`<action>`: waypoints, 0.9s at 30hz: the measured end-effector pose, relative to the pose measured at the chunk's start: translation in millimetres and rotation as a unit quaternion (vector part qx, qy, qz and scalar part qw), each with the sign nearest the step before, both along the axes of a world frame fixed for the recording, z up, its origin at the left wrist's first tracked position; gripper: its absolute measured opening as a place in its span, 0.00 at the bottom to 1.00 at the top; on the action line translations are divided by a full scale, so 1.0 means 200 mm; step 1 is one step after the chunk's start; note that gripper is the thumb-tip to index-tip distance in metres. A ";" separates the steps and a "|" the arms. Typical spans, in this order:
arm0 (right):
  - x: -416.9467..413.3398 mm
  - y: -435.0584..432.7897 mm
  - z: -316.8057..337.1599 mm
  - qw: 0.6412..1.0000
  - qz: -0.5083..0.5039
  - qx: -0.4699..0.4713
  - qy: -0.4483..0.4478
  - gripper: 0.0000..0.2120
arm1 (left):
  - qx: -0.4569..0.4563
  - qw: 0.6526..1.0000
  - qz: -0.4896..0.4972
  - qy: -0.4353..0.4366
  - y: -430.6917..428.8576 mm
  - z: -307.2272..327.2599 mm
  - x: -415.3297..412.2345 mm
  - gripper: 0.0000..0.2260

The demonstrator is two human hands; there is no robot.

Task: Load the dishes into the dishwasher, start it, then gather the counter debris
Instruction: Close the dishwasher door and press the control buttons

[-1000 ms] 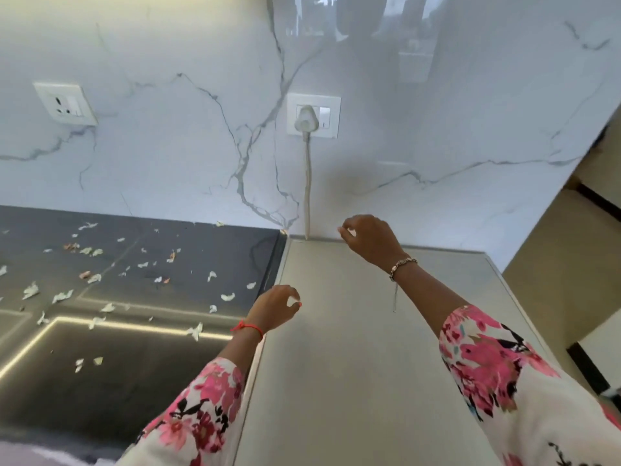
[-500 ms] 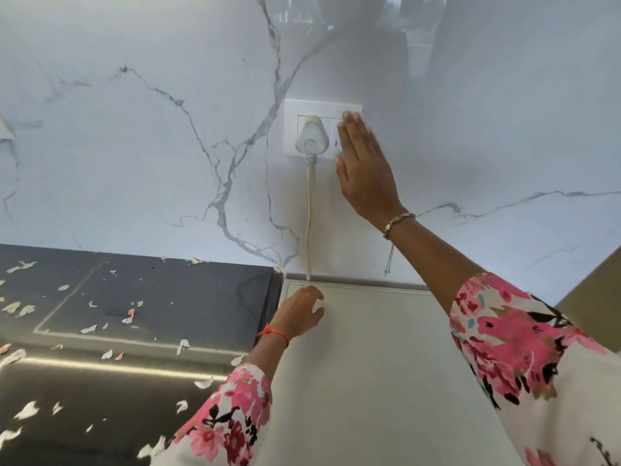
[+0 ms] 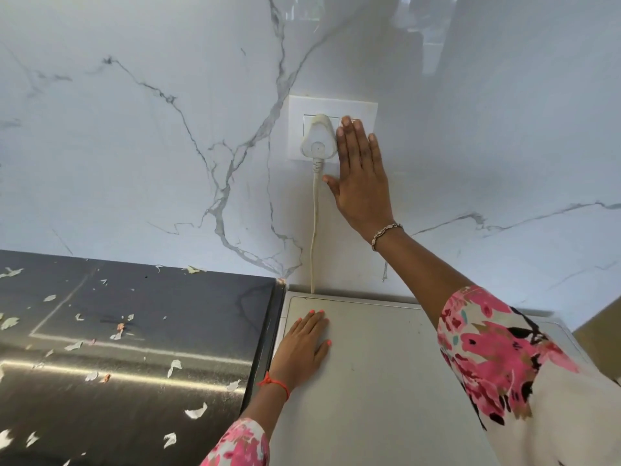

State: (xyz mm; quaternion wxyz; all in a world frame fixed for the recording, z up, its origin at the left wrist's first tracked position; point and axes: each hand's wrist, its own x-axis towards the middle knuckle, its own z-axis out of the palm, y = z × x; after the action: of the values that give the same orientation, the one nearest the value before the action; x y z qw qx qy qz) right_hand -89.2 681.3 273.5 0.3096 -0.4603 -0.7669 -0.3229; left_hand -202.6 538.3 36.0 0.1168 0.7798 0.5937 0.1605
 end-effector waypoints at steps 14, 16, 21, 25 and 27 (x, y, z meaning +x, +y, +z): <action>0.08 -0.30 -0.03 0.985 -0.053 -0.128 -0.102 0.28 | 0.007 1.000 0.016 -0.009 -0.06 0.25 0.00 0.23; 0.13 -0.46 -0.06 0.973 -0.030 -0.206 -0.098 0.26 | 0.028 0.999 0.020 -0.013 -0.15 0.37 0.00 0.23; 0.23 -0.83 -0.18 0.938 0.026 -0.346 -0.019 0.21 | 0.064 0.998 0.030 0.000 -0.34 0.56 0.00 0.23; 0.33 -1.25 -0.34 0.901 0.021 -0.432 0.035 0.18 | 0.064 0.997 0.039 0.000 -0.67 0.60 0.03 0.23; 0.39 -1.48 -0.43 0.892 0.008 -0.451 0.040 0.17 | 0.060 0.997 0.044 -0.003 -0.87 0.57 0.06 0.22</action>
State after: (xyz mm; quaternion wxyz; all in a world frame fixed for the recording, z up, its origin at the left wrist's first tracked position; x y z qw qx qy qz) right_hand -11.8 385.5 186.7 0.1023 -0.5566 -0.8207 0.0788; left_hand -190.4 363.7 150.8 0.0639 0.7579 0.6167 0.2031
